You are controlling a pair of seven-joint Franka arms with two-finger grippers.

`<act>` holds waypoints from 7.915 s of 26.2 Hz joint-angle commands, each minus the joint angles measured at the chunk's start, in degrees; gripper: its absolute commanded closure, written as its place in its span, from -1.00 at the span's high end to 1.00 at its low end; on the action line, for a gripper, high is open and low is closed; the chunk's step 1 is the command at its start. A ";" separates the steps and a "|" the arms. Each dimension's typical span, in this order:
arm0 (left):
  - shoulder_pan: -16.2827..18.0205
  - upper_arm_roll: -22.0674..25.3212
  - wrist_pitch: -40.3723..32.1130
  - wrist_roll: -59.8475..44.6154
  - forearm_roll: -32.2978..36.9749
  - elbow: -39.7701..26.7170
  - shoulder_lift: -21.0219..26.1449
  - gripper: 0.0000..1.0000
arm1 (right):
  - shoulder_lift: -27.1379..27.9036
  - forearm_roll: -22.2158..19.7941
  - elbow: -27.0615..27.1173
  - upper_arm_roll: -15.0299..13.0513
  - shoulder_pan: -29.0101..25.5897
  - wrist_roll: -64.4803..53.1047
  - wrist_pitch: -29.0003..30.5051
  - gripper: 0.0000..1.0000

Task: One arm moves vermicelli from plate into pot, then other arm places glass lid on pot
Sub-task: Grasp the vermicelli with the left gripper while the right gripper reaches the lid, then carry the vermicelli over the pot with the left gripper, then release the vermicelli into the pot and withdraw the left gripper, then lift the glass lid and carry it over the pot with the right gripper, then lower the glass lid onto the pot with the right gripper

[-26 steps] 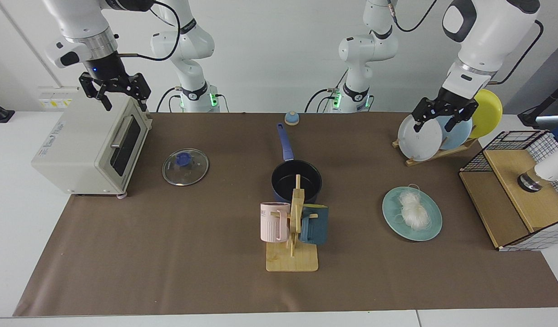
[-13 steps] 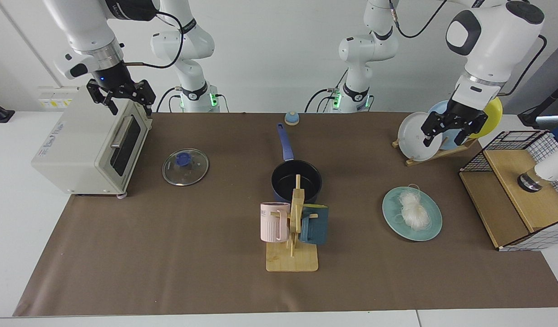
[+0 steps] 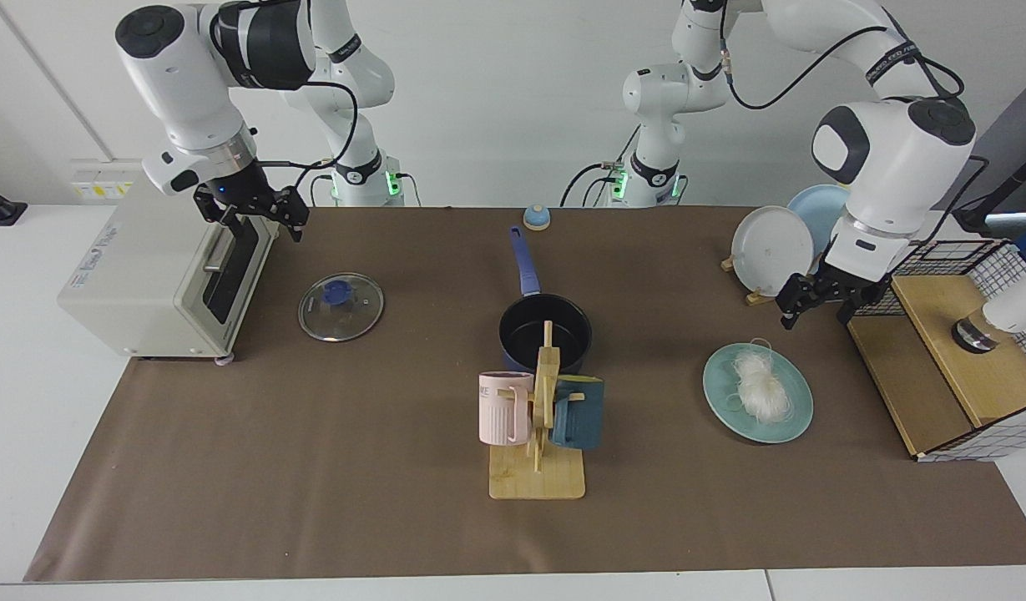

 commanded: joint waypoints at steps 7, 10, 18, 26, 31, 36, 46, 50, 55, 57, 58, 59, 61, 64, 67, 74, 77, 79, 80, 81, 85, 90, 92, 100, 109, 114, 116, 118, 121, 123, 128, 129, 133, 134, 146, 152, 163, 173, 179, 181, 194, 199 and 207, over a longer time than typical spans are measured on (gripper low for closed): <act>-1.54 -0.58 8.76 -8.34 1.32 -0.91 8.01 1.00 | 2.88 -0.24 -9.68 0.06 3.00 4.10 16.16 1.00; -1.54 -0.58 9.64 -7.55 1.41 -1.09 9.15 1.00 | 4.20 -0.24 -12.40 0.06 3.27 4.19 20.29 1.00; -1.98 -0.58 14.92 -7.19 1.41 -2.59 11.61 1.00 | 5.35 -0.24 -21.01 0.06 3.01 4.19 30.49 1.00; -1.98 -1.11 12.64 -7.45 6.68 -2.06 12.23 -0.13 | 4.29 -0.24 -25.77 0.06 3.01 4.10 33.84 1.00; -1.81 -1.72 8.43 -7.46 6.59 0.39 11.35 -1.00 | 4.12 -0.24 -26.03 0.06 2.92 3.67 33.93 1.00; -1.90 -3.21 2.01 -7.98 6.42 4.96 10.82 -1.00 | 4.12 -0.33 -26.03 0.06 3.01 3.31 33.93 0.82; -1.90 -9.45 -9.50 -14.48 2.47 6.55 2.48 -1.00 | 3.42 -0.33 -24.19 0.15 3.54 5.25 32.88 -0.81; -1.98 -14.80 -11.80 -22.20 0.44 6.12 -0.51 -1.00 | 3.33 -0.24 -20.42 0.15 4.15 4.98 27.89 -0.89; -1.90 -23.50 -11.10 -35.90 0.26 4.63 -0.78 -1.00 | 3.24 -0.33 -14.44 0.15 4.24 4.72 20.93 -0.90; -1.98 -25.97 -9.53 -40.31 -0.17 3.83 -0.69 -1.00 | 2.89 -0.42 -13.12 0.23 4.24 4.63 19.61 -0.90; -1.98 -26.85 -8.21 -41.81 -0.87 3.48 -0.60 -1.00 | 2.80 -0.42 -12.76 0.23 4.24 4.54 19.08 -0.90; -1.98 -27.55 -6.20 -43.47 -2.01 2.52 -0.52 -1.00 | 2.36 -0.42 -12.41 0.23 4.24 4.28 18.56 -0.95; -2.07 -28.52 -2.59 -45.15 -2.81 0.50 -0.43 -1.00 | 1.31 -0.42 -11.71 0.23 4.15 3.49 17.33 -1.00; -2.51 -29.76 2.25 -46.30 -2.81 -2.14 0.45 -1.00 | -0.36 -0.42 -10.92 0.23 4.15 2.87 14.34 -1.00; -3.38 -29.85 5.59 -46.39 -2.81 -3.38 2.11 -1.00 | -2.20 -0.42 -10.48 0.23 4.15 2.70 12.23 -1.00; -6.29 -29.85 9.55 -47.18 -2.55 -4.08 6.16 -1.00 | -5.28 -0.42 -8.90 0.15 4.15 2.00 7.48 -1.00; -6.55 -29.85 10.69 -47.53 -2.38 -4.78 6.51 -1.00 | -5.46 -0.33 -6.88 0.23 4.15 1.03 5.29 -1.00; -6.73 -29.85 12.80 -47.27 -2.20 -6.71 6.52 -1.00 | -5.29 -0.33 -5.47 0.23 4.15 1.03 3.62 -1.00; -6.73 -29.85 13.77 -47.10 -2.11 -7.50 6.52 -1.00 | -5.29 -0.33 -5.38 0.23 4.15 1.03 3.52 -1.00; -6.82 -29.85 14.73 -46.83 -2.11 -8.21 6.52 -1.00 | -5.29 -0.16 -5.29 0.23 4.15 1.11 3.61 -1.00; -6.73 -29.76 16.24 -46.48 -1.94 -9.00 7.39 -1.00 | -5.20 -0.16 -5.38 0.32 4.15 1.90 3.61 -1.00; -6.73 -29.76 16.32 -47.00 -1.32 -9.18 7.66 -1.00 | -5.20 0.11 -5.38 2.52 3.28 2.43 3.70 -1.00; -6.64 -29.76 16.24 -47.18 -1.32 -9.18 7.75 -0.57 | -5.20 0.11 -5.38 2.69 3.19 3.05 3.79 -1.00; -6.47 -29.23 15.54 -46.57 -1.14 -7.78 7.92 1.00 | -5.29 1.16 -5.38 4.01 2.75 3.84 3.61 -1.00; -5.33 -28.97 4.57 -46.04 0.60 -1.28 5.99 1.00 | -5.02 1.78 -5.47 7.61 2.22 8.31 4.05 -1.00; -3.83 -28.62 -7.48 -41.66 2.55 5.23 3.80 1.00 | -4.50 1.78 -5.38 11.74 2.22 15.51 4.66 -1.00; -3.13 -27.92 -10.82 -38.76 2.55 6.37 2.48 1.00 | -4.23 1.78 -5.38 13.50 2.22 18.24 5.19 -1.00; -2.43 -26.60 -13.11 -36.21 2.64 6.64 0.55 1.00 | -3.71 1.78 -5.29 15.34 2.22 20.79 6.42 -1.00; -2.33 -23.88 -16.27 -31.20 2.37 6.64 -2.70 1.00 | -2.57 1.87 -3.98 18.50 2.31 26.49 6.86 -1.00; -2.33 -21.86 -18.38 -27.51 1.94 6.64 -4.64 1.00 | -1.25 1.87 -1.96 20.09 2.31 30.28 6.25 -1.00; -2.25 -15.79 -24.88 -16.79 1.41 6.55 -10.00 1.00 | 2.09 1.87 1.91 23.08 3.10 37.05 5.81 -1.00; -2.25 -14.48 -26.03 -14.77 1.14 6.55 -10.88 1.00 | 2.97 1.78 2.87 24.13 3.10 38.72 5.81 -1.00; -1.81 -10.34 -28.93 -8.70 0.79 6.29 -13.69 1.00 | 6.04 1.69 6.48 26.16 3.19 43.56 5.54 -1.00; -1.72 -9.64 -29.37 -7.30 0.79 6.20 -14.31 1.00 | 6.75 1.69 7.10 26.60 3.27 44.18 5.63 -1.00; -1.10 -1.37 -29.73 0.45 -4.48 4.62 -17.48 0.99 | 20.10 -4.72 19.04 32.49 4.85 57.36 4.23 -1.00; -1.37 -1.55 -29.64 0.72 -4.57 4.44 -17.48 0.99 | 29.94 -12.01 30.81 32.49 9.59 64.74 0.02 -1.00; -1.81 -2.25 -29.82 1.43 -4.57 4.44 -17.57 1.00 | 39.35 -15.88 41.37 32.58 11.71 66.94 0.01 -1.00; -1.54 -2.07 -30.70 1.60 -3.87 4.97 -17.39 1.00 | 42.79 -17.30 42.00 32.58 10.66 69.23 5.01 -1.00; -1.81 -2.16 -30.61 1.60 -3.87 4.97 -17.48 1.00 | 42.44 -17.38 39.10 32.58 10.66 70.11 8.61 -1.00; -1.81 -2.16 -30.61 1.60 -3.87 4.97 -17.39 1.00 | 42.35 -17.73 38.04 32.58 10.75 70.98 9.93 -1.00; -1.81 -2.16 -30.61 1.60 -3.87 5.06 -17.39 1.00 | 41.56 -18.52 36.02 32.58 10.75 71.17 7.22 -1.00; -1.72 -2.16 -30.87 1.60 -3.87 4.97 -17.48 1.00 | 41.12 -19.05 35.84 32.67 10.92 71.08 5.98 -1.00; -1.63 -2.07 -32.02 1.60 -3.78 5.06 -17.48 1.00 | 41.12 -19.05 35.49 32.67 10.75 70.99 6.07 -1.00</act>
